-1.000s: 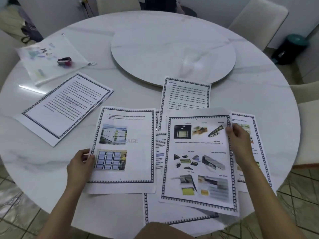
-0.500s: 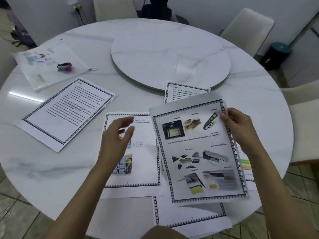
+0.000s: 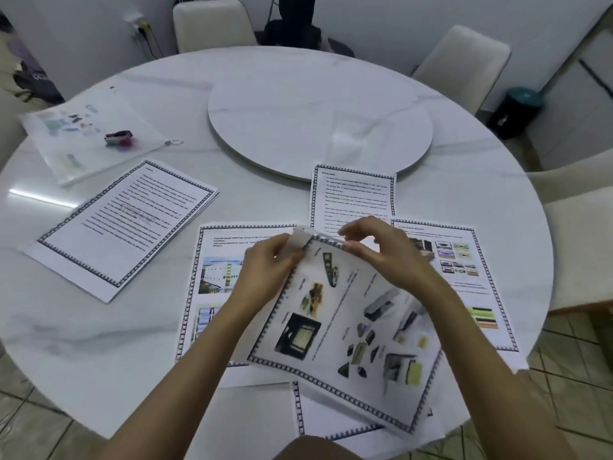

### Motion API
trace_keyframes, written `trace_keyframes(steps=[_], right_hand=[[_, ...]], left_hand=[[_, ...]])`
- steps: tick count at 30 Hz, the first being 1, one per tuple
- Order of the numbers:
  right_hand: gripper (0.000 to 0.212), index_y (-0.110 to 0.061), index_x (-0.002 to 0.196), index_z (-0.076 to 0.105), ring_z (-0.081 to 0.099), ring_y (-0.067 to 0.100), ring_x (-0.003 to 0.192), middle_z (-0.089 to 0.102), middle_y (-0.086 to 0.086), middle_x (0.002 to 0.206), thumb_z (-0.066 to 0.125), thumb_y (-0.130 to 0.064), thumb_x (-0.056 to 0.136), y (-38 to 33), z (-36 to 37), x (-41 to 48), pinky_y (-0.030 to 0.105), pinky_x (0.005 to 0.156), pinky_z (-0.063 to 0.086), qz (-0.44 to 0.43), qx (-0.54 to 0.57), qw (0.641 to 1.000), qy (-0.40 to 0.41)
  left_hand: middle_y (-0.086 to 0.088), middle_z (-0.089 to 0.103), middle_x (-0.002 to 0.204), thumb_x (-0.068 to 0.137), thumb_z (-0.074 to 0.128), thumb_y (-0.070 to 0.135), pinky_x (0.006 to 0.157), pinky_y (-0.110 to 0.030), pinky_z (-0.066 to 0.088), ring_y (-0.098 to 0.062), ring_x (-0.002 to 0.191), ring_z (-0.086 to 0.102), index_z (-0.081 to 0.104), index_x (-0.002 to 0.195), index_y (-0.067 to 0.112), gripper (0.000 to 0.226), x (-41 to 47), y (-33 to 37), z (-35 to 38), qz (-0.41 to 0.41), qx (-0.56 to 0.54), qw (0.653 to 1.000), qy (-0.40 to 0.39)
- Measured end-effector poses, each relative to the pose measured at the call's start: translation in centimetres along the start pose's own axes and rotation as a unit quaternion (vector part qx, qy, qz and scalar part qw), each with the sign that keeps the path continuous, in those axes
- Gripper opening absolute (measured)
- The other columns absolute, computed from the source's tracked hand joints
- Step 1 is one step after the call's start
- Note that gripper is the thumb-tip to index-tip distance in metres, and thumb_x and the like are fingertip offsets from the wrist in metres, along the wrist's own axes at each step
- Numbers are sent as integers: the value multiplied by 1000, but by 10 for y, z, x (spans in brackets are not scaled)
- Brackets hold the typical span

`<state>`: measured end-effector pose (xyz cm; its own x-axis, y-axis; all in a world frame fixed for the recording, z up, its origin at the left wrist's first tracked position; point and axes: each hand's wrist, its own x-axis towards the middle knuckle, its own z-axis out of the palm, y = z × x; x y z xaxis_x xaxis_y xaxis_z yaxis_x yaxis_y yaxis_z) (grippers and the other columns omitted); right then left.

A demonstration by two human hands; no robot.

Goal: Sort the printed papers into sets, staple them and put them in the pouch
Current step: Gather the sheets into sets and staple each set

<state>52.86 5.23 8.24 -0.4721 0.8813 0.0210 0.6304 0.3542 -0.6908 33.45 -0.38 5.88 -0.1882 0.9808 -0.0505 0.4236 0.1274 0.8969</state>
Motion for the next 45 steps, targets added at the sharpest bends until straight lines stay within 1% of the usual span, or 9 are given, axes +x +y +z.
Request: trace_keyframes(steps=[5,9,12,18,23,28,32,42,45], right_hand=[[31,-12,110,64,52,26,105,56,9,109,54,-32,87,35,11,-24,39,88,37,30,-123,987,100],[34,-14,116,60,52,25,106,52,10,117,54,-29,86,53,6,-39,39,92,34,84,-108,967,214],[37,-9,124,52,38,-1,99,46,8,123,59,-11,88,57,9,-48,24,92,27,128,-51,950,280],[54,-11,136,38,48,21,120,45,8,135,52,-38,91,67,41,-57,35,98,39,325,196,902,207],[89,-15,123,47,65,19,99,63,3,111,65,-73,58,50,67,-53,24,71,52,259,423,855,149],[19,-28,108,52,64,25,98,62,14,118,56,-20,91,35,83,-27,38,79,55,262,434,847,159],[36,-32,118,42,63,26,103,60,10,121,54,-9,92,35,89,-10,47,90,52,282,397,845,219],[54,-19,142,28,52,17,107,49,2,129,50,-9,93,45,100,0,33,90,46,308,291,901,91],[54,-19,142,29,51,22,118,48,2,136,50,-10,93,41,108,3,37,98,45,303,252,918,57]], left_hand=[[1,69,87,87,61,19,76,-36,52,-21,84,65,67,97,16,12,-9,-32,-12,-90,-131,979,126],[-5,67,85,90,56,16,69,-34,55,-21,74,63,62,96,10,10,-12,-39,-17,-131,-251,940,191],[-3,66,86,92,55,15,71,-32,53,-19,76,63,61,91,16,7,-12,-44,-18,-157,-327,902,236],[0,63,89,93,52,12,79,-33,52,-14,78,61,57,87,19,11,-15,-53,-16,-192,-420,841,283],[3,63,90,94,50,16,66,-27,57,-11,78,61,57,97,17,8,-20,-58,-10,-203,-445,822,290],[7,63,81,95,49,13,45,-17,51,-5,61,61,56,104,18,12,-33,-61,1,-212,-411,855,236],[-24,58,89,93,48,3,41,-13,44,-12,56,54,50,119,-1,26,-53,-69,5,-234,-365,888,153],[-16,62,108,91,52,1,63,-18,56,-22,82,62,50,121,6,30,-61,-113,-47,-251,-271,913,170],[-13,58,124,91,53,7,85,-32,48,-24,100,58,52,124,11,33,-51,-124,-60,-257,-160,936,182]])
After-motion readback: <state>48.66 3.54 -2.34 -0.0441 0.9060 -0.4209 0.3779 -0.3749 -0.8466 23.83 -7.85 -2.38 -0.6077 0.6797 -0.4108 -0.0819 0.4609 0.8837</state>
